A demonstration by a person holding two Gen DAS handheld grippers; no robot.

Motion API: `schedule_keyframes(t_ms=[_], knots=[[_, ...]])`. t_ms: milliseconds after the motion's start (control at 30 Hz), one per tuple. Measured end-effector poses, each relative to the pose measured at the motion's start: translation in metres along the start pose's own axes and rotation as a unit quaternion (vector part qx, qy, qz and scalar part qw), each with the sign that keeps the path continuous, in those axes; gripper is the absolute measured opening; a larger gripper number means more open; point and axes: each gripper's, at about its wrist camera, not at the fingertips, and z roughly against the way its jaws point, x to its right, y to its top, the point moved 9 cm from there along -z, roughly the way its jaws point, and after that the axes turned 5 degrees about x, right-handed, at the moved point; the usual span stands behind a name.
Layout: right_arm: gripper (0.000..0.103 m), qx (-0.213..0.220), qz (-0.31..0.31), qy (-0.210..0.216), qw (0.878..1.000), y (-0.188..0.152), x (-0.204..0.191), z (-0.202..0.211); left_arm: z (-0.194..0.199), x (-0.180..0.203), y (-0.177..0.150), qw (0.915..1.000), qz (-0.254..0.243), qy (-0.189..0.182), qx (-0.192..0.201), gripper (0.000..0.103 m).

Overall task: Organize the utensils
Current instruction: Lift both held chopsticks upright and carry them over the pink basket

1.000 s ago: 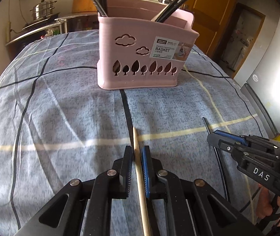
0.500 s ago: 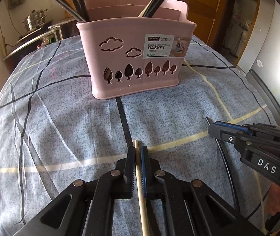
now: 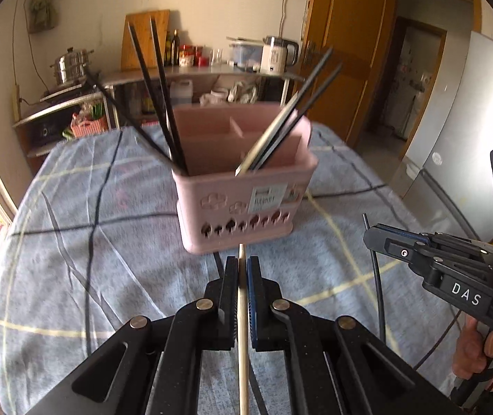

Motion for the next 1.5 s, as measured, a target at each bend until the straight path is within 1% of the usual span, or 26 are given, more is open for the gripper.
schedule_keyframes(t_ms=[233,433,567,767,1300,1500], knots=[[0.004,0.056,0.015,0.006,0.998,0.038,-0.016,0.037,0.038,0.004,0.046,0.9984,-0.008,-0.004,0.056,0.004],[0.004,0.094,0.021,0.005,0.995,0.061,-0.020,0.060,0.051,0.003,0.061,0.9971,-0.012,-0.004,0.074,0.004],[0.004,0.107,0.024,0.001,0.994,0.064,-0.018,0.067,0.049,0.000,0.057,0.9976,-0.004,-0.004,0.068,0.004],[0.004,0.109,0.025,0.002,0.994,0.058,-0.017,0.072,0.046,-0.003,0.044,0.9983,0.004,-0.006,0.058,0.004],[0.004,0.104,0.042,0.000,0.994,0.044,-0.022,0.094,0.069,0.000,0.026,0.9986,0.001,-0.017,0.050,0.004],[0.004,0.103,0.054,0.001,0.993,0.037,-0.028,0.101,0.076,0.001,0.019,0.9988,-0.003,-0.016,0.046,0.004]])
